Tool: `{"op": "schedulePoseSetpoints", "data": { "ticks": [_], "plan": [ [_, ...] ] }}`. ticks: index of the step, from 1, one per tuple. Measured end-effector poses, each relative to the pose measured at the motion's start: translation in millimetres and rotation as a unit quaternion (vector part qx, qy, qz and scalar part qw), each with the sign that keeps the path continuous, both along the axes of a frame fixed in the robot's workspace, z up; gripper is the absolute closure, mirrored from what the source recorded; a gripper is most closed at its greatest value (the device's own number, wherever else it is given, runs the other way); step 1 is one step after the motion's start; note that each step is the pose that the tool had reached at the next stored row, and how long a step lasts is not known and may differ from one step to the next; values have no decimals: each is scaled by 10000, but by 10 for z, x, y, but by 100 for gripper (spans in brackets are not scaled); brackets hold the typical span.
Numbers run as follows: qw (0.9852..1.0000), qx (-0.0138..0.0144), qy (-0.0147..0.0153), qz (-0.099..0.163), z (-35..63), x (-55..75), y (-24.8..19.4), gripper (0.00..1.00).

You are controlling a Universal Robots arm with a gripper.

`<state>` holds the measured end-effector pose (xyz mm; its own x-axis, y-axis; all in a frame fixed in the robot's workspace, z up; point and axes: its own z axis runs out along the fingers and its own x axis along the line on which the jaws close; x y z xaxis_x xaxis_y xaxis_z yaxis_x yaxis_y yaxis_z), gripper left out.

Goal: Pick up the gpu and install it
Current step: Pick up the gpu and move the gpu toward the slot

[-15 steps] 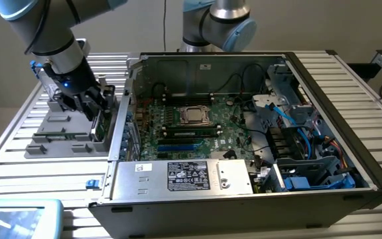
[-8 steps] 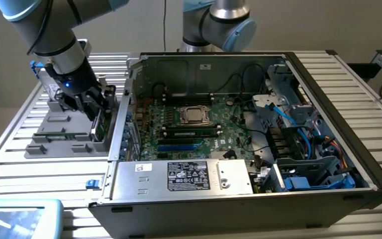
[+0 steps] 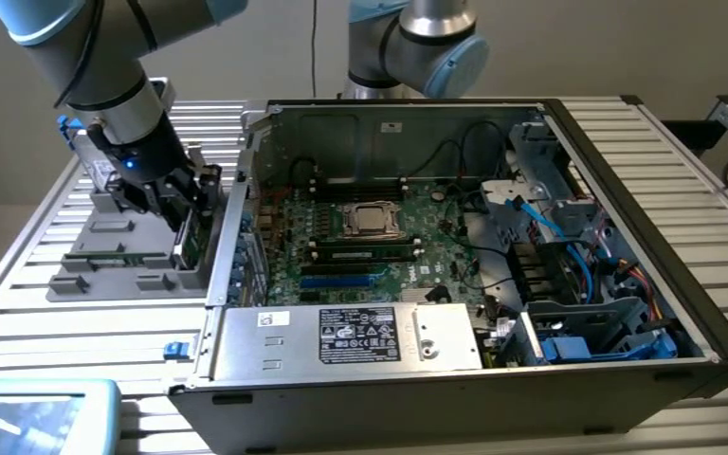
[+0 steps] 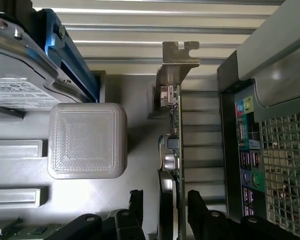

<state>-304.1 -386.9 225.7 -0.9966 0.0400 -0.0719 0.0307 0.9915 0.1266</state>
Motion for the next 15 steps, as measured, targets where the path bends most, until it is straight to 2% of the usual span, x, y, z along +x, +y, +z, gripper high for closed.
{"op": "schedulePoseSetpoints", "data": {
  "ticks": [3, 4, 5, 6, 7, 8, 15],
  "plan": [
    [10000, -1, 2, -3, -9, -1, 0, 53],
    [10000, -1, 3, -3, -10, -1, 0, 59],
    [10000, -1, 2, -3, -11, 0, 0, 59],
    [10000, -1, 2, -3, -11, 0, -1, 65],
    [10000, -1, 1, -3, -12, 0, -1, 65],
    [10000, -1, 2, -3, -12, 0, -1, 71],
    [10000, -1, 7, -3, -10, -1, -4, 72]
  ]
}}
